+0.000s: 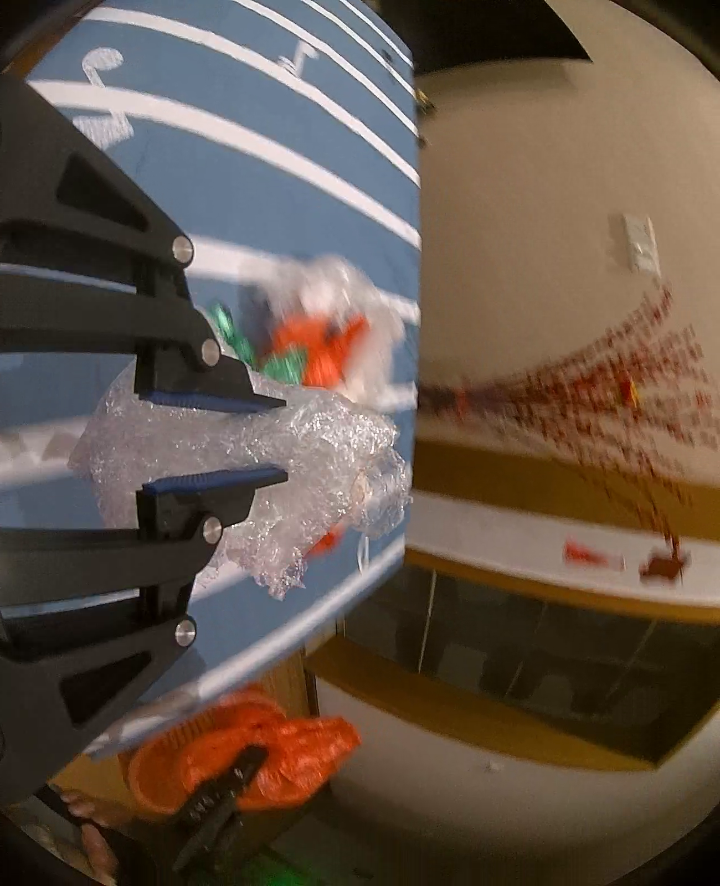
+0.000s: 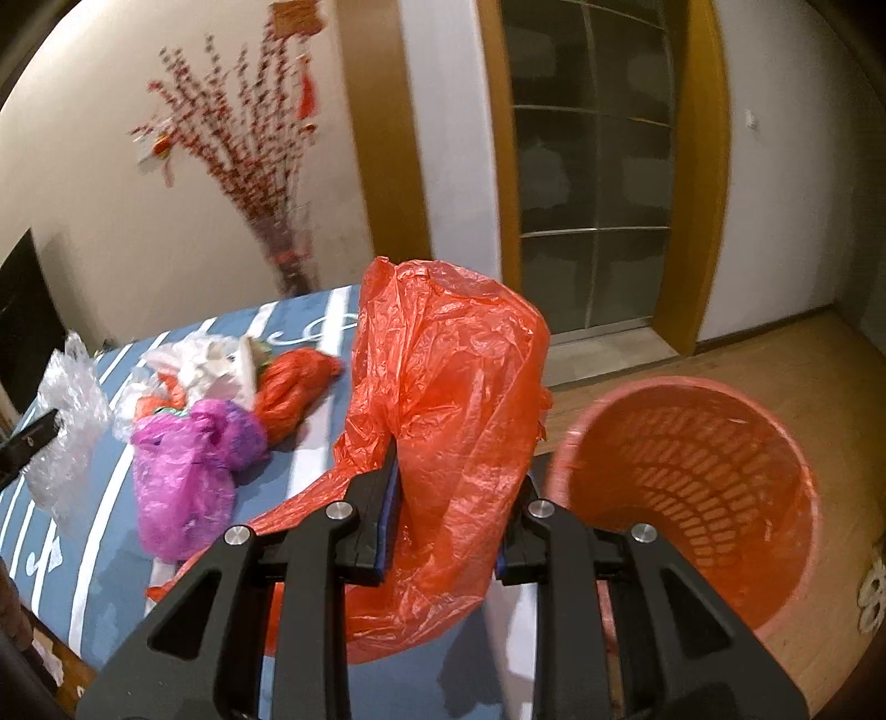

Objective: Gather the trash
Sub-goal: 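Carry both bags to the orange wastebasket and open both tools to drop them, then return both tools to the pile and close the right tool on the pink bag, then grasp the clear plastic bag with the left tool, then carry the clear bag and pink bag to the wastebasket and release both, then move both tools back to the pile and grasp the red bag with the right tool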

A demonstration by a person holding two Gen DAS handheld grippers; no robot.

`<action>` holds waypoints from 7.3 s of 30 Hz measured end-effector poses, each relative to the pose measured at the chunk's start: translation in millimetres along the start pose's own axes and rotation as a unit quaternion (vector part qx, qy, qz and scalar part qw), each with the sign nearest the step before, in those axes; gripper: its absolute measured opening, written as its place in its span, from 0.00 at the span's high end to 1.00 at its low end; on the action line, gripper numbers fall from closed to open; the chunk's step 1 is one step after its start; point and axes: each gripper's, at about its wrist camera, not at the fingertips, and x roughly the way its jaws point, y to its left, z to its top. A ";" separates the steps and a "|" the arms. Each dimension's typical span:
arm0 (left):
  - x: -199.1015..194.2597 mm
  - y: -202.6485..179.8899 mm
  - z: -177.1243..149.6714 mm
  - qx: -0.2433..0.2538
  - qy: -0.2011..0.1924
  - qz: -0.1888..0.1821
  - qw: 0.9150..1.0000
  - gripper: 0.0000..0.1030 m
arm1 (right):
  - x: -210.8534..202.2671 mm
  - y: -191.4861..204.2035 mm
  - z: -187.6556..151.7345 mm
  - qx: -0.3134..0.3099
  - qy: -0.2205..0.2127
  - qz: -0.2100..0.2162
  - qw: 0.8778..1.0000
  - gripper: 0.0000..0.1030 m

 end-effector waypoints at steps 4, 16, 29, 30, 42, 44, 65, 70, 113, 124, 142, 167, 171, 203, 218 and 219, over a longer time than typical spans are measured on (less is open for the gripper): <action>9.8 -54.2 6.7 0.023 -0.002 -0.042 0.999 0.81 | -11.5 -30.6 -1.7 0.017 -0.009 -0.025 0.999 0.76; 71.4 -206.2 -3.2 0.092 0.045 -0.162 0.982 0.81 | -19.9 -124.1 -5.9 0.093 -0.020 -0.092 0.991 0.76; 132.9 -275.7 -24.9 0.116 0.096 -0.215 0.965 0.80 | -8.0 -169.1 -15.8 0.126 -0.008 -0.112 0.986 0.75; 136.2 -279.8 -26.7 0.116 0.099 -0.218 0.964 0.80 | -8.2 -171.8 -16.5 0.129 -0.007 -0.112 0.985 0.75; 152.1 -308.1 -45.7 0.126 0.127 -0.227 0.957 0.70 | 3.7 -184.4 -14.0 0.153 0.000 -0.116 0.981 0.67; 155.3 -307.6 -47.8 0.127 0.131 -0.224 0.957 0.64 | 6.0 -186.7 -14.8 0.157 0.003 -0.114 0.981 0.64; 127.1 -234.0 -36.7 0.128 0.081 -0.124 0.981 0.24 | 2.1 -152.9 -16.2 0.112 -0.001 -0.120 0.986 0.32; 109.6 -190.1 -27.4 0.118 0.056 -0.088 0.987 0.21 | 7.2 -121.6 -13.9 0.087 0.004 -0.097 0.991 0.32; 108.3 139.4 5.0 -0.100 0.041 0.143 0.984 0.22 | 93.2 162.7 -22.6 -0.051 0.099 0.146 0.983 0.97; 152.2 138.6 18.6 -0.114 0.086 0.136 0.980 0.38 | 79.0 118.0 -19.4 -0.031 0.080 0.112 0.990 0.98; 123.6 135.8 22.0 -0.102 0.058 0.110 0.987 0.86 | 69.3 94.9 -13.6 -0.020 0.060 0.094 0.994 0.98; 36.8 -58.5 23.0 0.059 -0.006 -0.051 0.997 0.86 | -0.1 0.9 0.2 0.026 -0.029 -0.017 0.999 0.98; 41.6 -94.7 14.2 0.078 0.001 -0.085 0.993 0.86 | -9.1 -25.5 -2.5 0.046 -0.039 -0.046 0.997 0.97; 117.9 -278.7 -44.2 0.135 0.092 -0.232 0.959 0.86 | -4.4 -153.6 -14.4 0.133 -0.037 -0.145 0.980 0.97; 141.7 -281.3 -55.8 0.138 0.112 -0.215 0.960 0.51 | -1.7 -166.0 -19.9 0.147 -0.030 -0.148 0.978 0.60; 141.6 -278.3 -55.8 0.138 0.111 -0.210 0.962 0.50 | -1.6 -164.5 -19.3 0.144 -0.031 -0.151 0.978 0.54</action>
